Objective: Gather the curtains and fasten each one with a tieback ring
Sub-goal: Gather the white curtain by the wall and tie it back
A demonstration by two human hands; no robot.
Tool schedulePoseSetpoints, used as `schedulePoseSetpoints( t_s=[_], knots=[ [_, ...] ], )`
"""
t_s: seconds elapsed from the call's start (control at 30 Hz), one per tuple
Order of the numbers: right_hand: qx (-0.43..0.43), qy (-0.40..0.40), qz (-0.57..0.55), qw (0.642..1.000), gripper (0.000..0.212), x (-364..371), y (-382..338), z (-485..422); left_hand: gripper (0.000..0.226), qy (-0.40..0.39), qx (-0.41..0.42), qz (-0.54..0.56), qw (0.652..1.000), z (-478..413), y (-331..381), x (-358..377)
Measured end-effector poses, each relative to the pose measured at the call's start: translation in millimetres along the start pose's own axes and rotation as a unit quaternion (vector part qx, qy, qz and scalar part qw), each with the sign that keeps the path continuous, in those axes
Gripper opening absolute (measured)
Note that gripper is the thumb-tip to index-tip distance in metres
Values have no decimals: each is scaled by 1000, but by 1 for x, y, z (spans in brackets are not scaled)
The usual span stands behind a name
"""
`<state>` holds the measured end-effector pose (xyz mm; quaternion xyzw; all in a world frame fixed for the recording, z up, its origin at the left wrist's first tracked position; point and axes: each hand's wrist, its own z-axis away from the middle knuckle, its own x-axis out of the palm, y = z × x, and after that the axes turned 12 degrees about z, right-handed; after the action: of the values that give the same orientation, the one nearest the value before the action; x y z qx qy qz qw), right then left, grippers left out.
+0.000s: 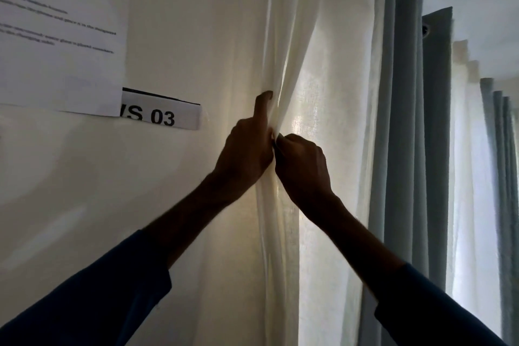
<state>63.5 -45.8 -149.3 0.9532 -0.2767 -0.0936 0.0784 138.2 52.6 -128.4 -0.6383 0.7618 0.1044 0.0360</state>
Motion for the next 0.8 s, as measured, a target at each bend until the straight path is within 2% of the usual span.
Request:
schedulePoseSetpoints(
  t_s=[0.07, 0.13, 0.27, 0.33, 0.43, 0.5, 0.6, 0.7, 0.8],
  knots=[
    [-3, 0, -3, 1000, 17, -2, 3, 4, 76, 15, 24, 38, 999, 10, 0, 3],
    [-3, 0, -14, 1000, 15, -6, 6, 6, 74, 40, 54, 53, 996, 17, -2, 6],
    [-6, -9, -10, 1000, 11, -10, 7, 9, 32, 47, 72, 30, 996, 27, -8, 13],
    [-4, 4, -15, 1000, 12, -9, 7, 11, 21, 56, 61, 28, 996, 29, -12, 15],
    [-2, 4, 4, 1000, 12, -7, 6, 16, 20, 51, 30, 25, 998, 29, -14, 15],
    [-6, -14, 23, 1000, 21, -5, 7, 21, 23, 45, 17, 23, 999, 27, -13, 13],
    [-26, -26, 24, 999, 31, -2, 9, 32, 35, 53, -19, 51, 997, 23, -7, 13],
    [-46, -37, 37, 998, 28, 3, 6, 41, 47, 63, -79, 69, 993, 15, 1, 19],
    [-56, -29, 50, 997, 24, 4, 4, 47, 37, 80, -113, 24, 990, 6, 1, 23]
  ],
)
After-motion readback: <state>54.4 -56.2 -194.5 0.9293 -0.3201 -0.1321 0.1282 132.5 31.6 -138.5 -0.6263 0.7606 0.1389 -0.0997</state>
